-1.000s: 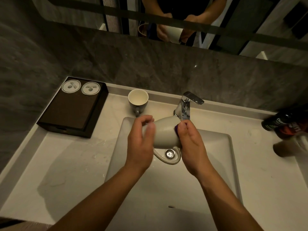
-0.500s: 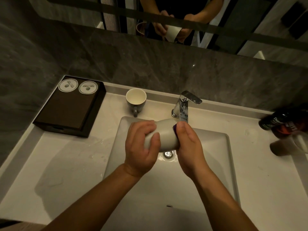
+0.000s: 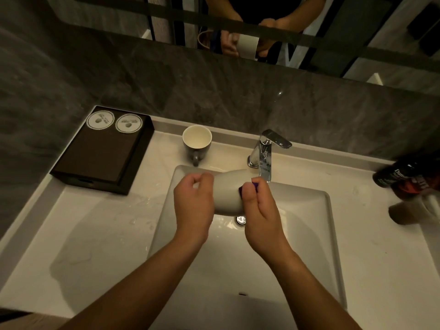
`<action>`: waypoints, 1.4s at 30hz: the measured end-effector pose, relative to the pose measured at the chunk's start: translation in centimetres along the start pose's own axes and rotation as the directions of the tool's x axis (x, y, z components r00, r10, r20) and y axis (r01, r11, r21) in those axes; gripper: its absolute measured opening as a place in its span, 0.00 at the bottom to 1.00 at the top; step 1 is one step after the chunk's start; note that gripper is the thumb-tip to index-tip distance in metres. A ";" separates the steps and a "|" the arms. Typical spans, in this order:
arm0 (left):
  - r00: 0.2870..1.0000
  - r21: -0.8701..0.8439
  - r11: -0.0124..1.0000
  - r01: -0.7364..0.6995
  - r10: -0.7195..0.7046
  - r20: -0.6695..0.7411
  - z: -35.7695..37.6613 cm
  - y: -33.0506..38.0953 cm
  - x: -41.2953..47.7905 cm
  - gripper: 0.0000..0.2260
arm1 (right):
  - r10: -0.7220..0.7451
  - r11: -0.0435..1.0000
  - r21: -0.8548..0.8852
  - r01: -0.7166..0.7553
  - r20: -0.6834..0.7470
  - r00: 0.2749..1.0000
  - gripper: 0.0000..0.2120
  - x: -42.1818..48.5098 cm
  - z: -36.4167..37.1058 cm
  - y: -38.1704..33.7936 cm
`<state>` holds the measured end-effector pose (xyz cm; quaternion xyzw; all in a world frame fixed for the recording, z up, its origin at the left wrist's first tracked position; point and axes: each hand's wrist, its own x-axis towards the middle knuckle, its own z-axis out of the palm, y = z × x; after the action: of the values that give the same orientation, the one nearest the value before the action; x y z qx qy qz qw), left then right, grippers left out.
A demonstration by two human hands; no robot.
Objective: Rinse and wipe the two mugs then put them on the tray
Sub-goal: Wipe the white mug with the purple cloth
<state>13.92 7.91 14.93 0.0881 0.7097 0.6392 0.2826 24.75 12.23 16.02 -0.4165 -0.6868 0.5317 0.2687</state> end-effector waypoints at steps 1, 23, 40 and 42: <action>0.977 0.064 0.975 -0.213 0.213 0.002 -0.3 -0.2 0.0 0.04 | 0.052 0.996 0.076 -0.050 -0.019 0.998 0.11 0.3 -0.1 -0.2; 0.993 0.021 0.993 -0.115 0.115 -0.004 -0.5 0.4 -0.5 0.17 | -0.115 0.993 0.006 0.115 0.018 0.993 0.12 0.1 -0.5 -0.5; 0.881 0.184 0.934 0.305 -0.350 0.318 -1.1 2.9 1.4 0.13 | -0.054 0.998 0.045 0.052 0.054 0.997 0.14 -0.3 -1.2 0.4; 0.939 0.316 0.948 -0.042 -0.070 0.336 -1.5 1.8 1.1 0.18 | -0.043 0.997 0.068 0.038 0.076 0.996 0.15 -0.1 -1.6 0.3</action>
<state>11.82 7.44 16.34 0.2371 0.7439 0.4893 0.3886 26.20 13.00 16.24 -0.3724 -0.6870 0.5645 0.2660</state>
